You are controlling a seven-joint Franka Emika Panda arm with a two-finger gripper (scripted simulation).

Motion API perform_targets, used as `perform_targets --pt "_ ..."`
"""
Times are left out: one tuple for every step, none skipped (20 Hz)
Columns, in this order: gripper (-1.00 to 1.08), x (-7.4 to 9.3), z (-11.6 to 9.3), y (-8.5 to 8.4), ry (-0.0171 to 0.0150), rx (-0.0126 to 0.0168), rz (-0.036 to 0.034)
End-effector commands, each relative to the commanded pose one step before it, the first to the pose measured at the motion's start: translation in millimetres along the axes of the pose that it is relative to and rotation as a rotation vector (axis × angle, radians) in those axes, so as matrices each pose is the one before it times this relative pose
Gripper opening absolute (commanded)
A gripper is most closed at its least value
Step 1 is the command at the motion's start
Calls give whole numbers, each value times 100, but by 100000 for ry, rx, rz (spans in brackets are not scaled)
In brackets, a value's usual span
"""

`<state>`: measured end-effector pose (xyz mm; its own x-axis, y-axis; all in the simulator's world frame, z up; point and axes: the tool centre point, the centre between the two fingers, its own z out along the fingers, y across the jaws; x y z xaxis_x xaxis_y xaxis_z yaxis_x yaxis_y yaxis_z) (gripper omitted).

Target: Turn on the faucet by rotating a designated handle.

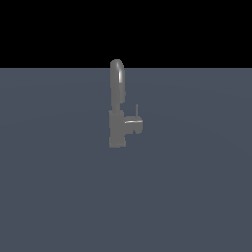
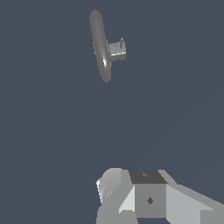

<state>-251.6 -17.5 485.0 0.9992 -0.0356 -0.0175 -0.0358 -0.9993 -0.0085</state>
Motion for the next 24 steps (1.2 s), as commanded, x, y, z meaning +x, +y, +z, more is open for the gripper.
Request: perform_targets --pt "-100 0 0 1 0 0 0" --pt "-100 -3 -8 -24 0 0 0" --pt "-100 57 17 16 -134 109 114" --pt "-100 67 10 -10 -167 136 142" --pt "-100 93 14 -16 -232 189 198" --pt "-100 120 18 -20 -300 245 255" --pt "-100 149 24 -21 -371 303 316" --pt "-100 174 27 -27 -435 355 370" --pt "-100 202 31 -31 -503 411 428" --pt "-100 229 36 -35 -572 467 487" --pt "-100 257 40 -39 -641 523 545" --pt "-100 285 45 -43 -712 581 606" --pt "-100 313 49 -48 -781 638 665" --pt "-100 342 53 -52 -853 697 726" --pt "-100 371 58 -55 -926 757 788" --pt "-100 400 62 -60 -999 816 849" --pt "-100 429 67 -65 -1072 876 911" --pt "-100 460 72 -69 -1147 938 975" --pt "-100 491 76 -73 -1224 1001 1040" --pt "-100 522 81 -77 -1301 1065 1105" --pt "-100 549 85 -82 -1371 1122 1164" --pt "-100 562 87 -83 -1403 1149 1191" --pt "-100 568 87 -84 -1416 1161 1202" --pt "-100 571 88 -84 -1425 1169 1209"
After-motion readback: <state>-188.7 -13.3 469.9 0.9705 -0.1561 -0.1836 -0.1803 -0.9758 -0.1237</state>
